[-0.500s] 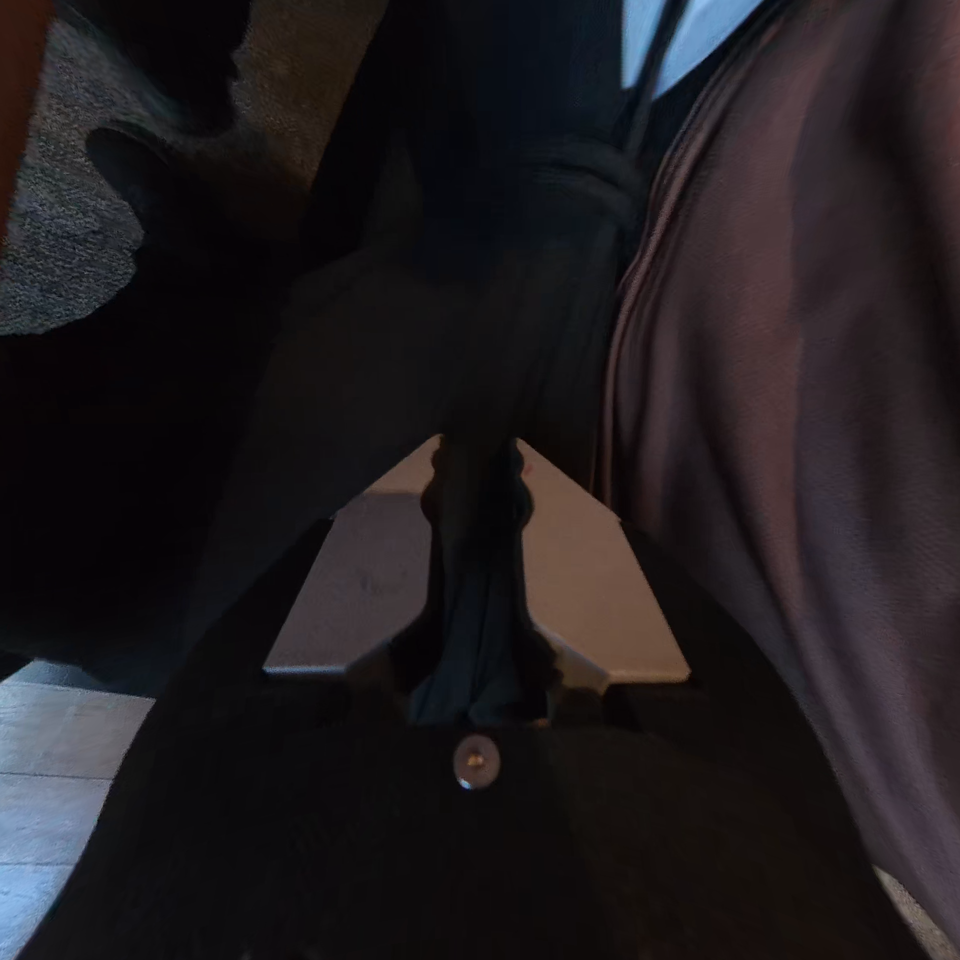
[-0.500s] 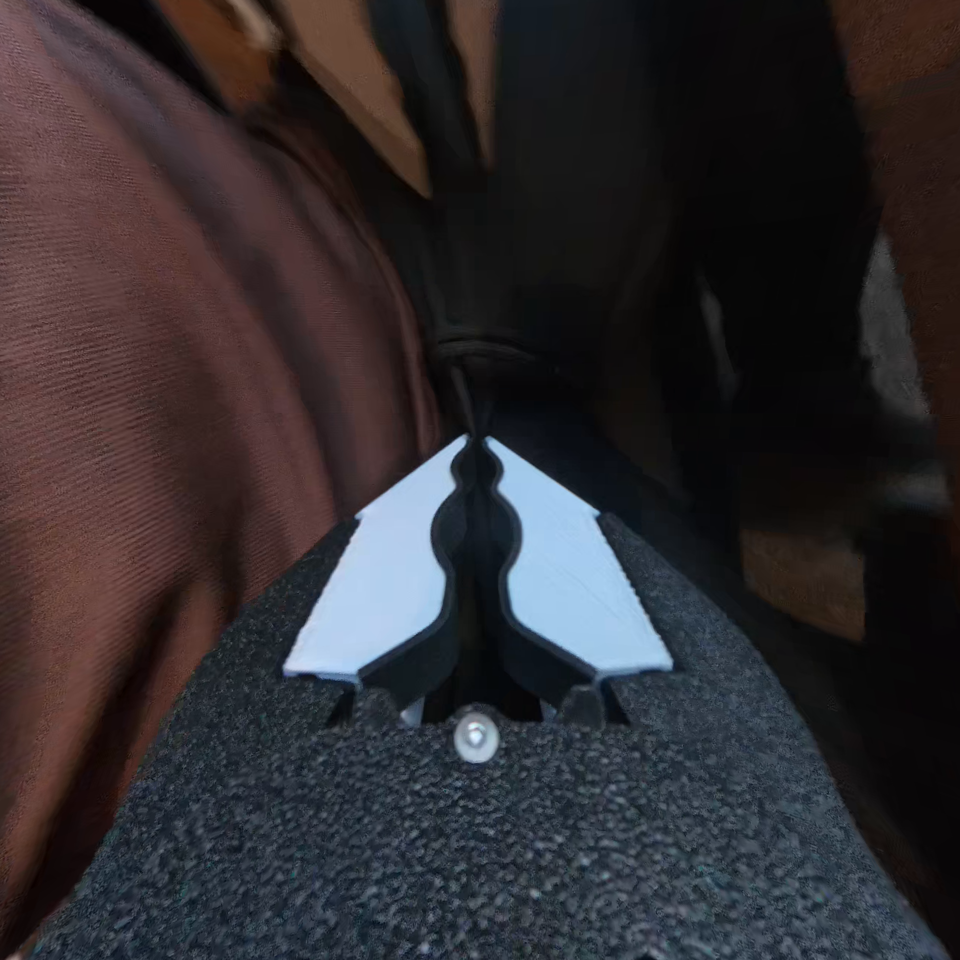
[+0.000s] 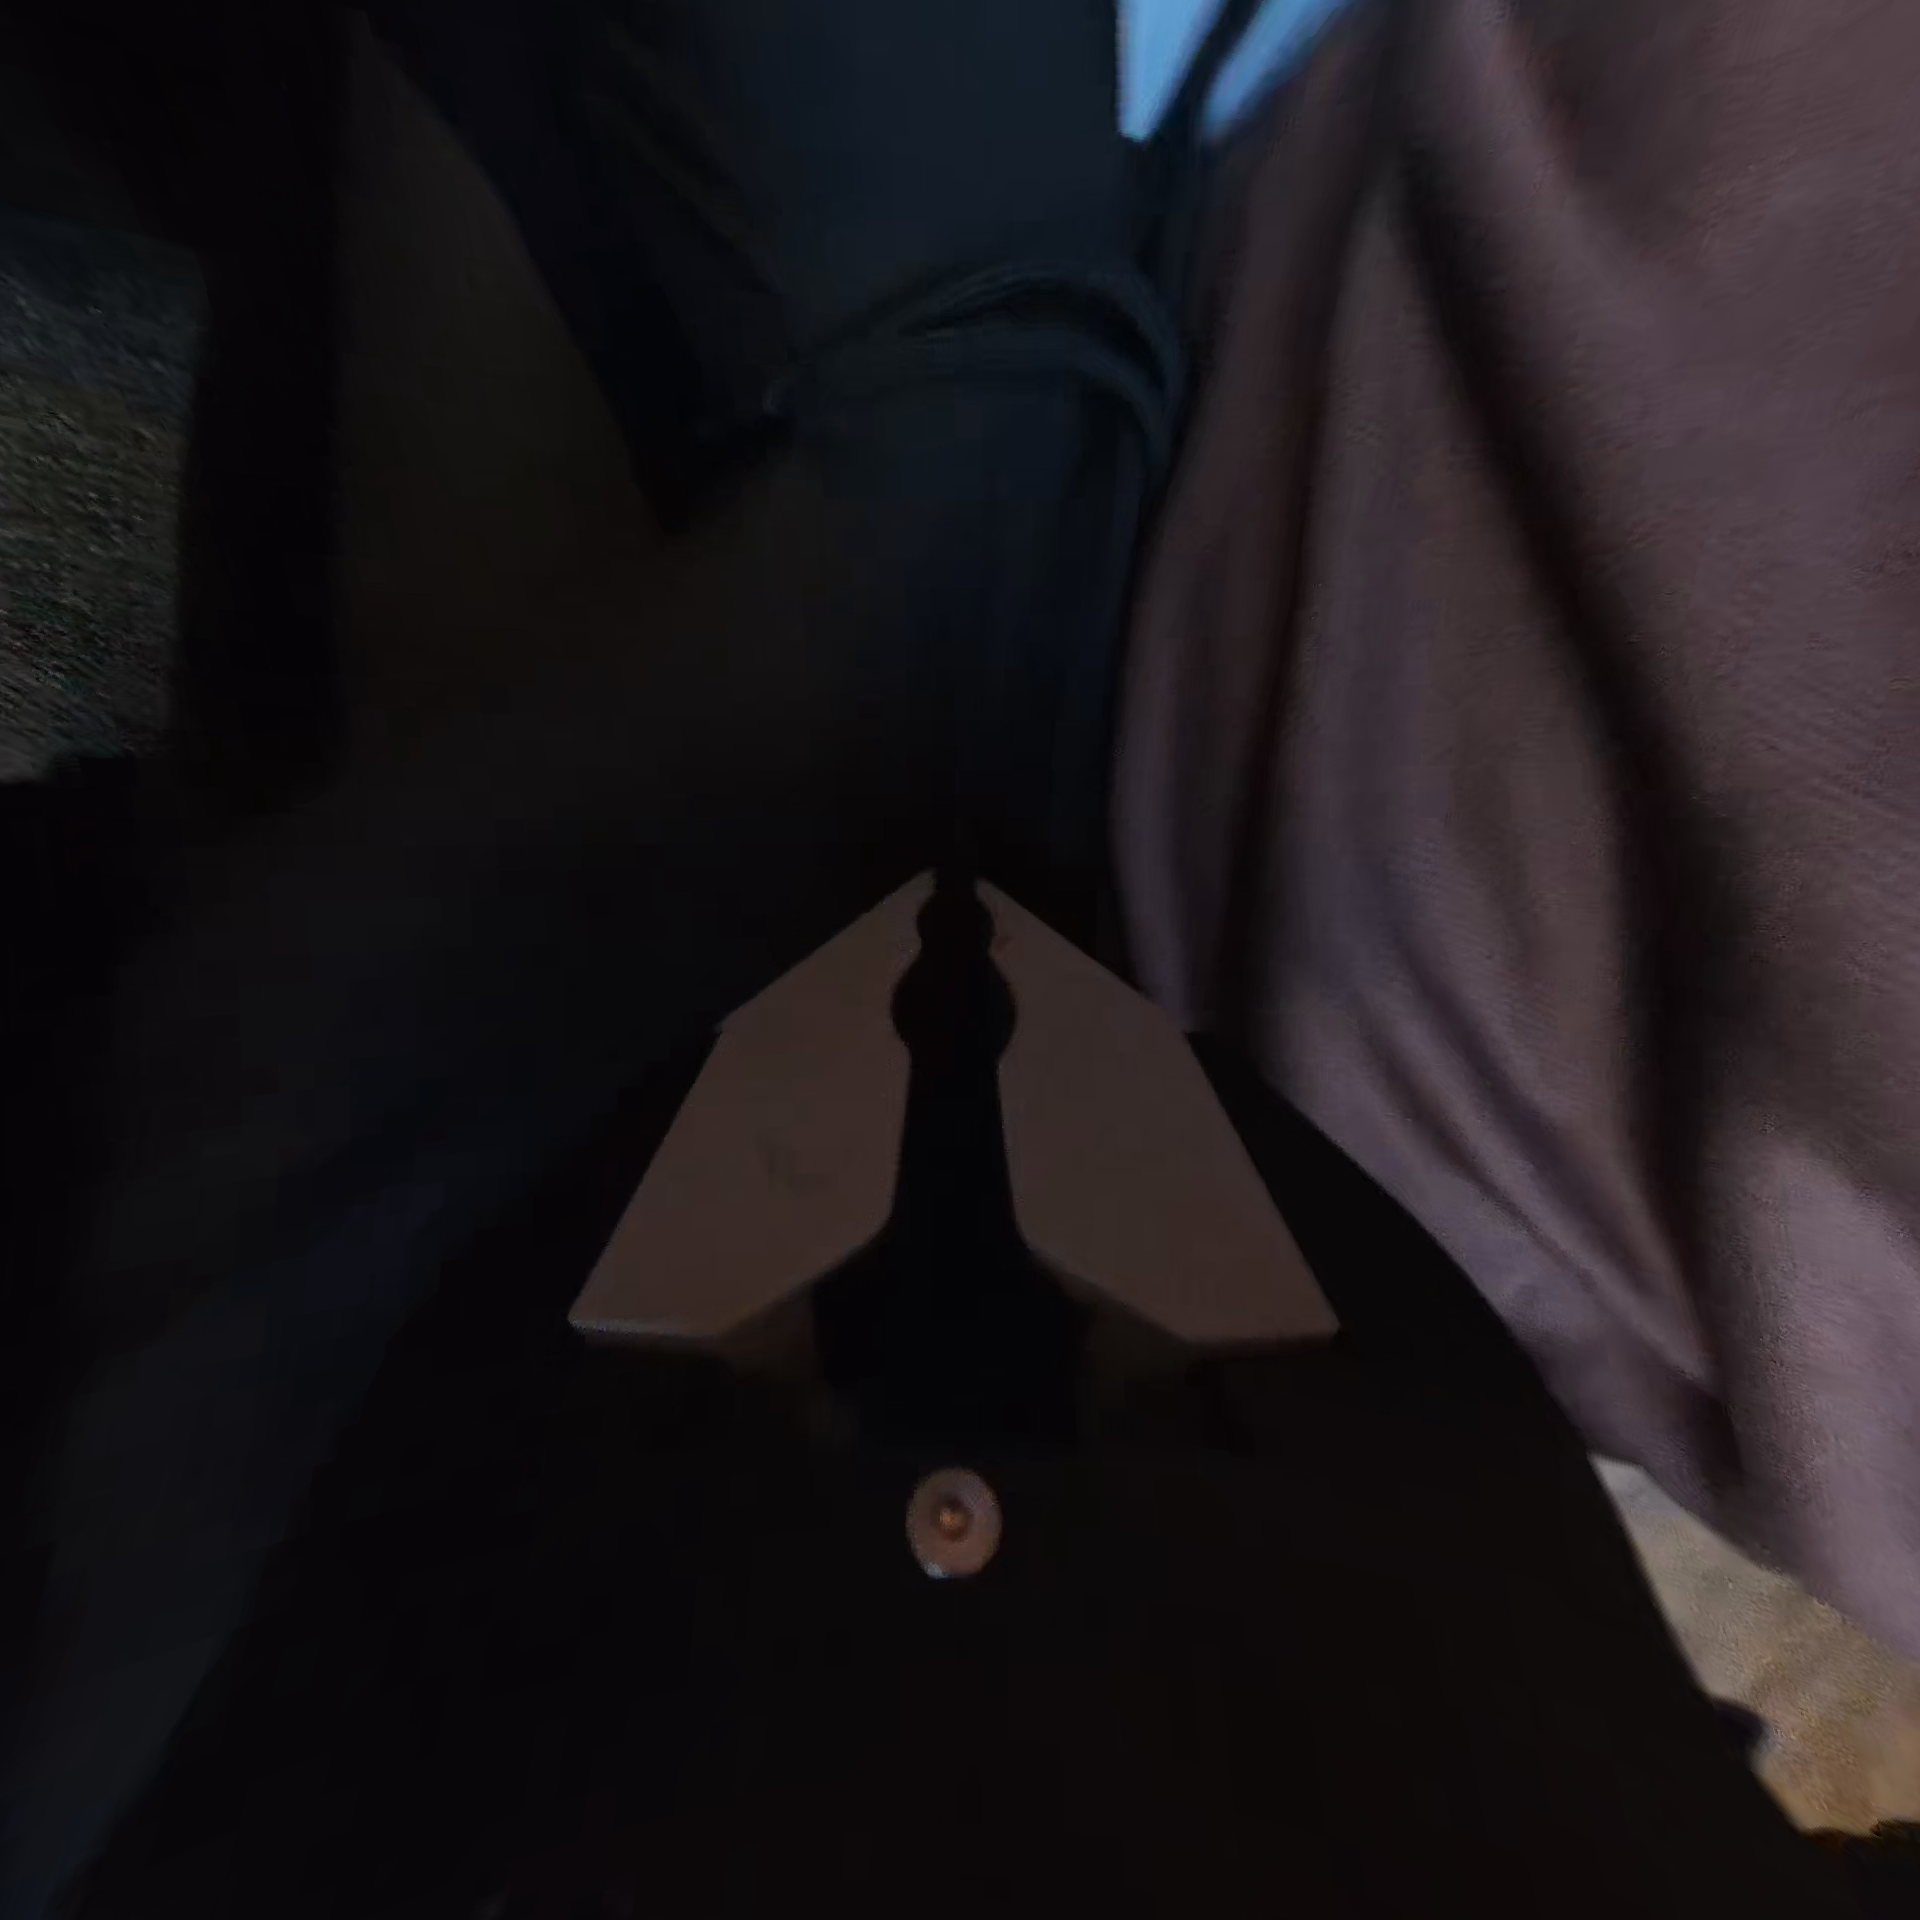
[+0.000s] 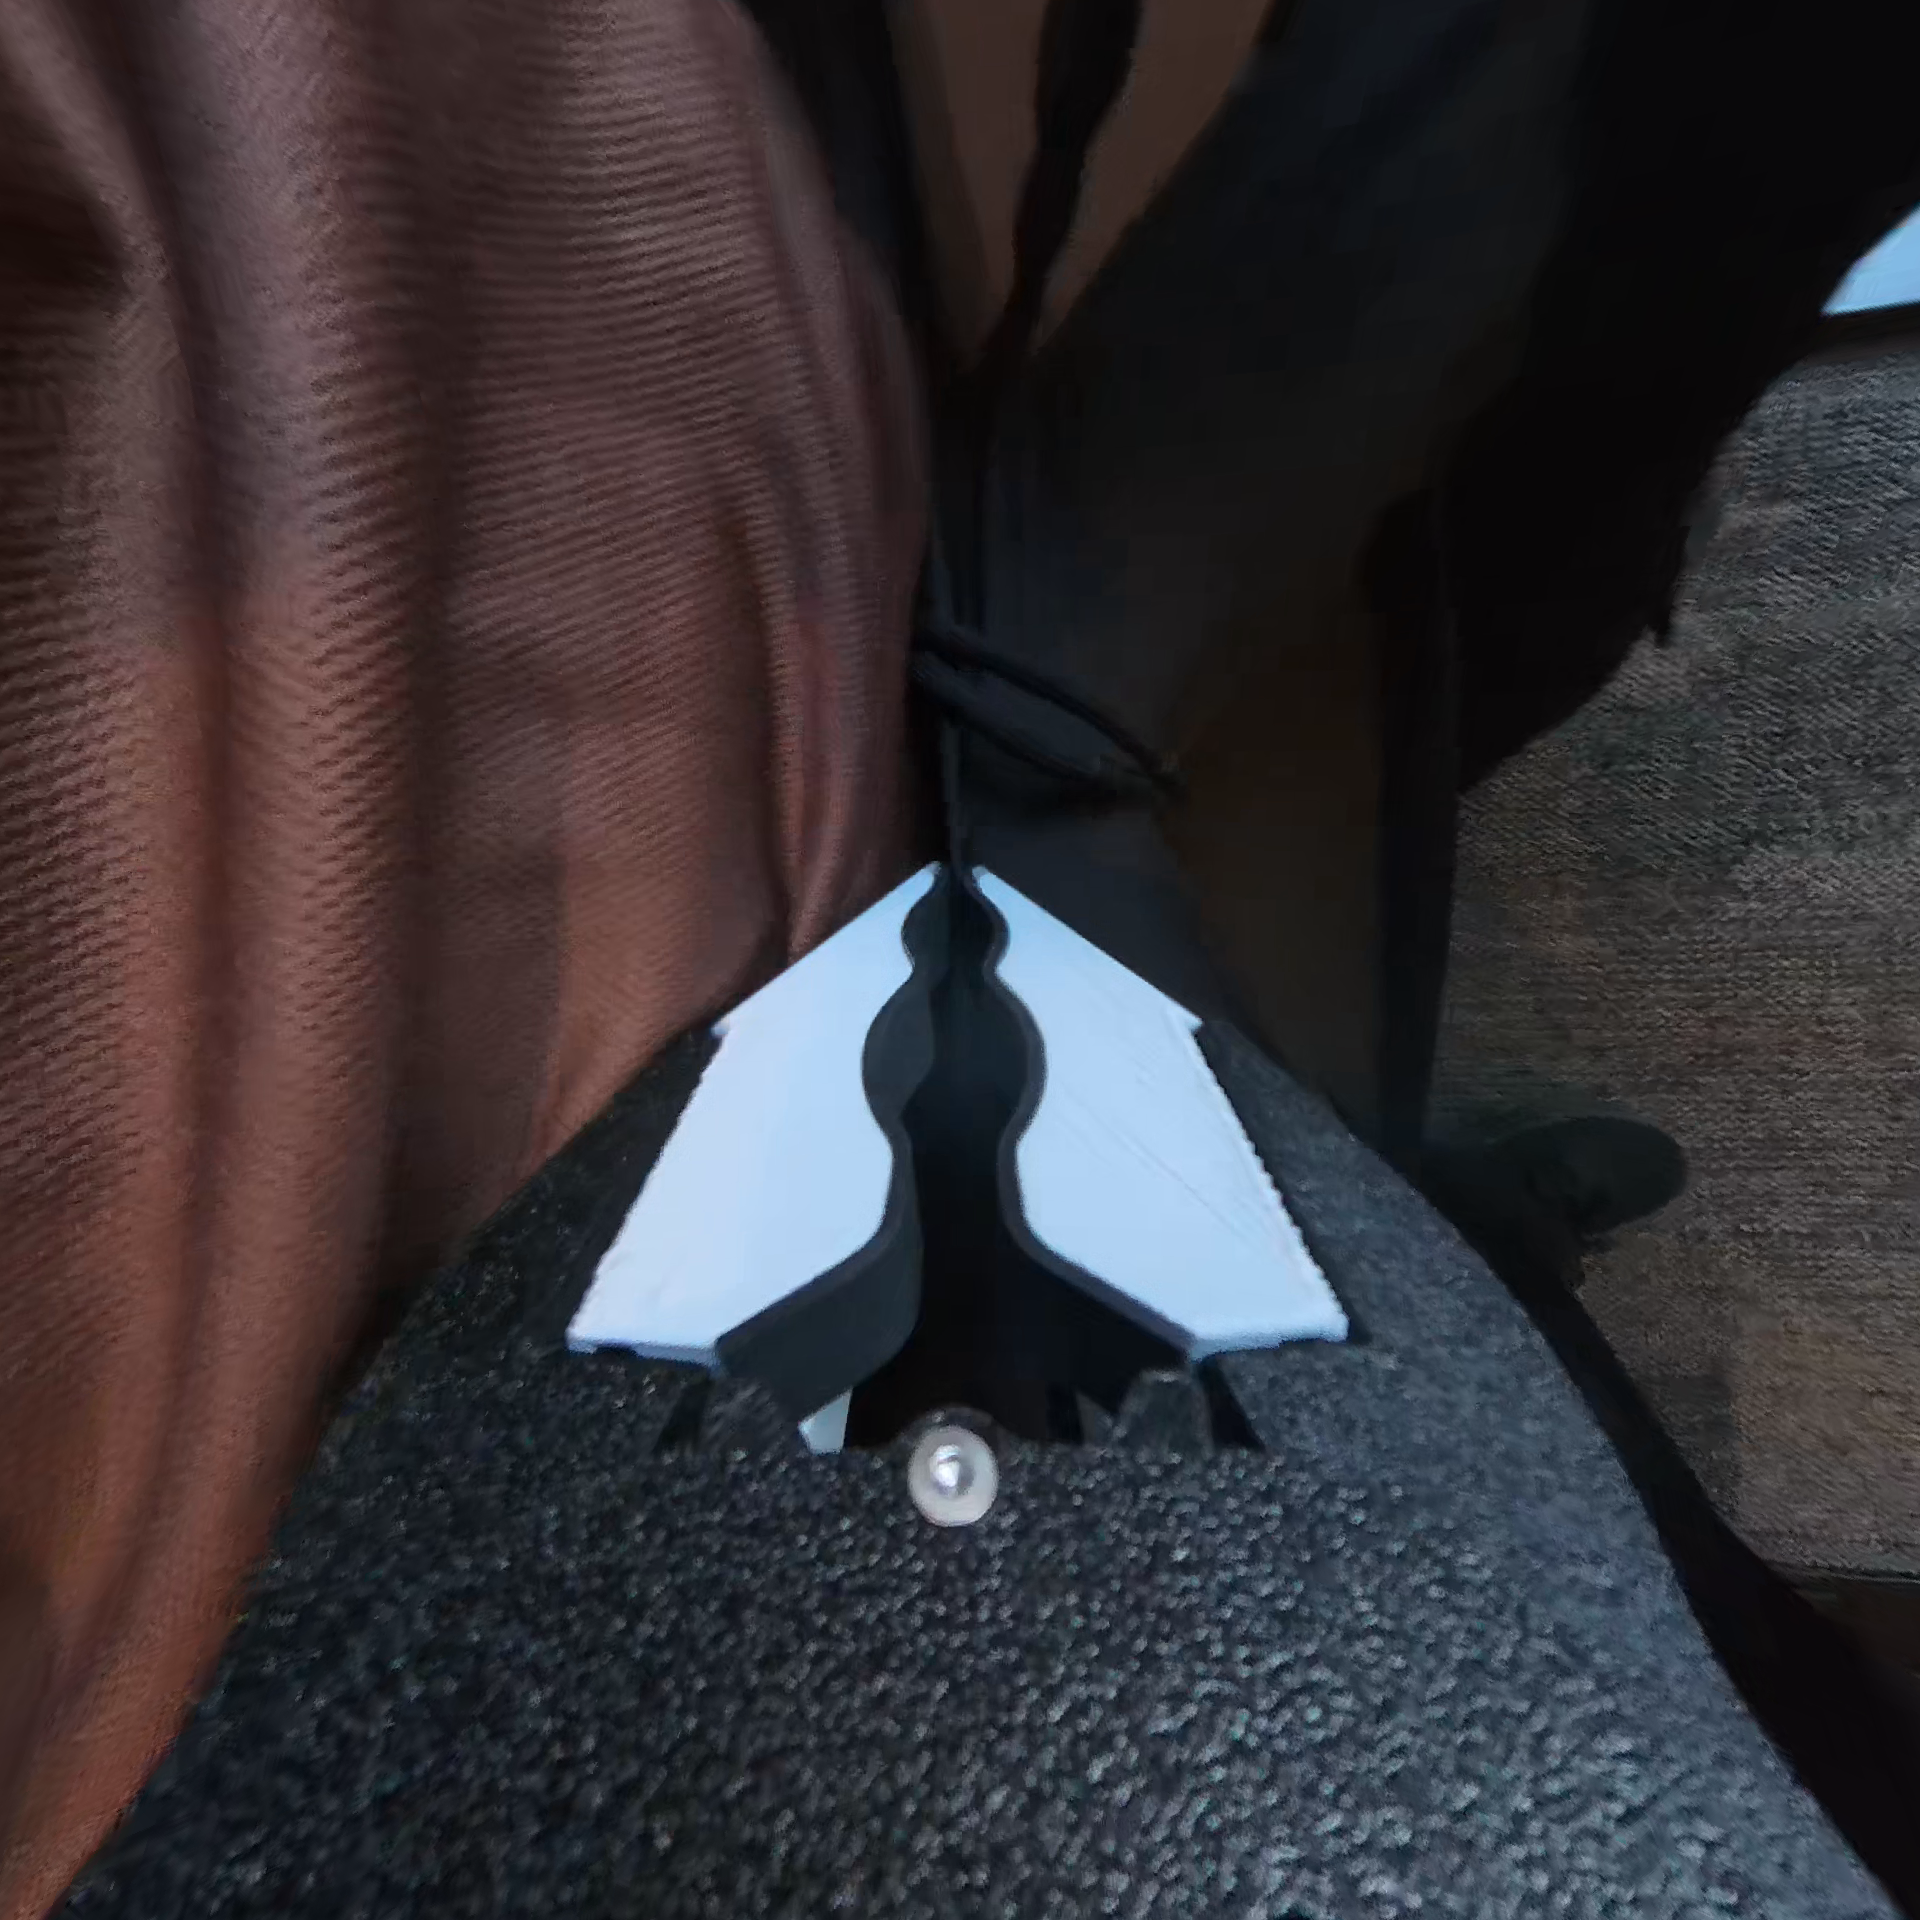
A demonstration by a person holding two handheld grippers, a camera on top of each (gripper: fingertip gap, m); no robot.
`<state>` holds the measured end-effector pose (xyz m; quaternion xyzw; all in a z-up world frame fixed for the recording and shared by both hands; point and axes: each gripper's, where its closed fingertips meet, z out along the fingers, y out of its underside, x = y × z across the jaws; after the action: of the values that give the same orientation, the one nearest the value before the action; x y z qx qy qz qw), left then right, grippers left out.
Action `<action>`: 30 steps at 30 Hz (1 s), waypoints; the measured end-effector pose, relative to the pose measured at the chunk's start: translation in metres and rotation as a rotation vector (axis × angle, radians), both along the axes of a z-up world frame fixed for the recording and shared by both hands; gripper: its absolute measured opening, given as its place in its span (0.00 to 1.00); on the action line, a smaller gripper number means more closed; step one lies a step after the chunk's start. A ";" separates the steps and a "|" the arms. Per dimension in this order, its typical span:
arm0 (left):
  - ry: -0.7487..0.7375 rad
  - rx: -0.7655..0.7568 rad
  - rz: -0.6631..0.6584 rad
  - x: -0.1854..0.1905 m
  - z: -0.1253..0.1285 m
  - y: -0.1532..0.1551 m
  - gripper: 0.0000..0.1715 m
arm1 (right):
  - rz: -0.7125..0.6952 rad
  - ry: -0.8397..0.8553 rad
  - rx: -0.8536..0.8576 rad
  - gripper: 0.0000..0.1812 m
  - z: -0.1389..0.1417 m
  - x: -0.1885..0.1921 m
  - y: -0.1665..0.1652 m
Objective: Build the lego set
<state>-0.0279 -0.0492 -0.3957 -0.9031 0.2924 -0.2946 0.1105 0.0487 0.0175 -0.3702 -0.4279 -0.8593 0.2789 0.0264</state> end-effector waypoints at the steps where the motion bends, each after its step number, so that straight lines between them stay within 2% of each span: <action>1: 0.021 0.059 -0.035 -0.002 0.003 -0.003 0.00 | -0.024 0.008 -0.007 0.00 0.003 -0.006 0.003; 3: -0.015 0.093 -0.081 0.002 0.013 -0.014 0.00 | -0.035 0.014 -0.116 0.00 0.017 -0.011 -0.003; 5: -0.009 0.093 -0.097 0.008 0.013 -0.021 0.00 | -0.016 -0.036 -0.186 0.00 0.017 -0.004 -0.011; 8: 0.042 0.119 -0.026 0.005 0.011 -0.022 0.00 | 0.020 0.019 -0.078 0.00 0.012 -0.001 -0.018; 9: 0.064 0.122 0.023 0.000 0.009 -0.021 0.00 | -0.012 0.065 -0.057 0.00 0.016 -0.004 -0.017; 11: 0.100 0.103 0.086 -0.005 0.005 -0.022 0.00 | -0.128 0.220 -0.084 0.00 0.046 -0.017 -0.008; 14: 0.221 0.065 0.212 -0.010 -0.008 -0.017 0.00 | -0.338 0.407 -0.164 0.00 0.088 -0.020 0.029; 16: 0.254 0.065 0.316 -0.011 -0.009 -0.012 0.00 | -0.443 0.431 -0.196 0.00 0.095 -0.011 0.049; 18: 0.285 0.067 0.399 -0.010 -0.011 -0.007 0.00 | -0.495 0.443 -0.222 0.00 0.098 -0.002 0.056; 21: 0.357 0.015 0.398 0.013 -0.029 -0.019 0.00 | -0.480 0.415 -0.201 0.00 0.090 0.019 0.046; 25: 0.310 0.118 0.316 0.072 -0.013 -0.041 0.00 | -0.379 0.472 -0.123 0.00 0.095 0.051 0.023; 27: 0.238 0.171 0.380 0.095 0.003 -0.049 0.00 | -0.351 0.539 -0.098 0.00 0.104 0.066 0.017; 30: 0.147 0.079 0.492 0.124 -0.001 -0.063 0.00 | -0.307 0.501 -0.169 0.00 0.101 0.088 0.005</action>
<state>0.0959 -0.1121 -0.3970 -0.9609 0.0824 -0.1809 0.1927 0.1368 0.0223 -0.2690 -0.4712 -0.7252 0.4389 0.2436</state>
